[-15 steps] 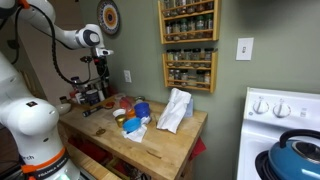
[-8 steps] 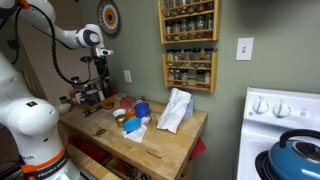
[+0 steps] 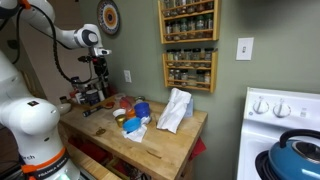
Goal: Turn on the torch
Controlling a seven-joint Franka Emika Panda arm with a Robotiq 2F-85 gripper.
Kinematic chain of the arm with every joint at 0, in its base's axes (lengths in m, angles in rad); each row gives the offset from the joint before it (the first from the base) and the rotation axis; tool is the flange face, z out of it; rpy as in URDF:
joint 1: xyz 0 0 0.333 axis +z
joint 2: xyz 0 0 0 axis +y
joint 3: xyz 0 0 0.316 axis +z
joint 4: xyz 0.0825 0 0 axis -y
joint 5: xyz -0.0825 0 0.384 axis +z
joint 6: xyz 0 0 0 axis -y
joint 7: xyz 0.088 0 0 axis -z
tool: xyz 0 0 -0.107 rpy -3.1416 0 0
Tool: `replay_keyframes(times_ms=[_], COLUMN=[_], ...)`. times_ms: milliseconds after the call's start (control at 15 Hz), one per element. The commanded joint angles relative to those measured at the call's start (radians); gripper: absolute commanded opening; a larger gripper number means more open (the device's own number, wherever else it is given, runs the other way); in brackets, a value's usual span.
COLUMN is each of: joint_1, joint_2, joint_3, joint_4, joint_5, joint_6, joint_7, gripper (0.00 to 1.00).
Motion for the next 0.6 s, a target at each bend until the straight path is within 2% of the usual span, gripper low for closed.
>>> replay_keyframes(times_ms=[0,400,533], joint_1=[0.019,0.018,0.05], joint_2=[0.003,0.003,0.056], joint_3=[-0.018,-0.016,0.02], joint_4=[0.002,0.013,0.064], joint_5=[-0.005,-0.019,-0.031], joint_6=[-0.002,-0.022,-0.024], joint_7=[0.001,-0.004,-0.019], gripper=[1.0,1.0,1.0])
